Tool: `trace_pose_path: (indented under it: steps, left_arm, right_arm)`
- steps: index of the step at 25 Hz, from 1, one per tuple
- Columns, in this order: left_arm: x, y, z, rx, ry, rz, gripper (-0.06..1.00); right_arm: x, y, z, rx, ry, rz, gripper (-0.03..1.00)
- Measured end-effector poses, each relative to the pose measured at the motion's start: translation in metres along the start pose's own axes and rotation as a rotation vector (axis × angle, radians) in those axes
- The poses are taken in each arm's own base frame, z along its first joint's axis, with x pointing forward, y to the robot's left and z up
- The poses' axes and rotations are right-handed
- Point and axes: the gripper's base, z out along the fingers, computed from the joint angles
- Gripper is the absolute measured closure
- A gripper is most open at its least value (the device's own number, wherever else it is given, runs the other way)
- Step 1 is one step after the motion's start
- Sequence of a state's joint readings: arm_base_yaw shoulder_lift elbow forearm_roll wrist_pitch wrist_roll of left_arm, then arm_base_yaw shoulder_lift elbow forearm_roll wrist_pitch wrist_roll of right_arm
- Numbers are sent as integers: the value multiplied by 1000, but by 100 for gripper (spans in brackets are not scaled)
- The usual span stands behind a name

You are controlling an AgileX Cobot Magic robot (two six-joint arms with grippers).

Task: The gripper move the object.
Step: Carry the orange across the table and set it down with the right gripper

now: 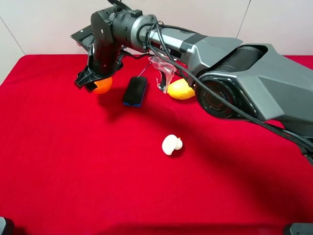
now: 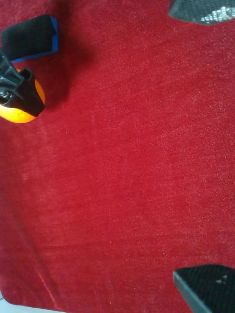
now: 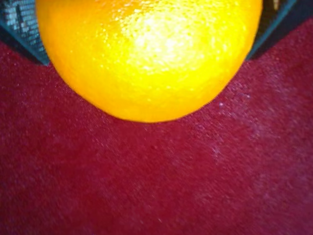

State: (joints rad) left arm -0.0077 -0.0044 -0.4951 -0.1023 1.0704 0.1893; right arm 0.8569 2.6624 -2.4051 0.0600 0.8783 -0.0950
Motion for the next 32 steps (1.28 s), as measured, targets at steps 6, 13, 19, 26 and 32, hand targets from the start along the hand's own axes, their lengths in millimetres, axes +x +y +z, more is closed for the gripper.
trace_pose_path:
  steps: [6,13,19,26,32]
  left_arm:
    - [0,0,0,0,0,0,-3]
    - [0,0,0,0,0,0,-3]
    - [0,0,0,0,0,0,-3]
    - [0,0,0,0,0,0,-3]
    - [0,0,0,0,0,0,-3]
  right_arm:
    - [3,0,6,-1,11,-23,41]
    - [3,0,6,1,12,-35,41]
    - [4,0,6,1,14,-39,41]
    - [4,0,6,1,15,-42,39]
    - [4,0,6,1,15,-46,30]
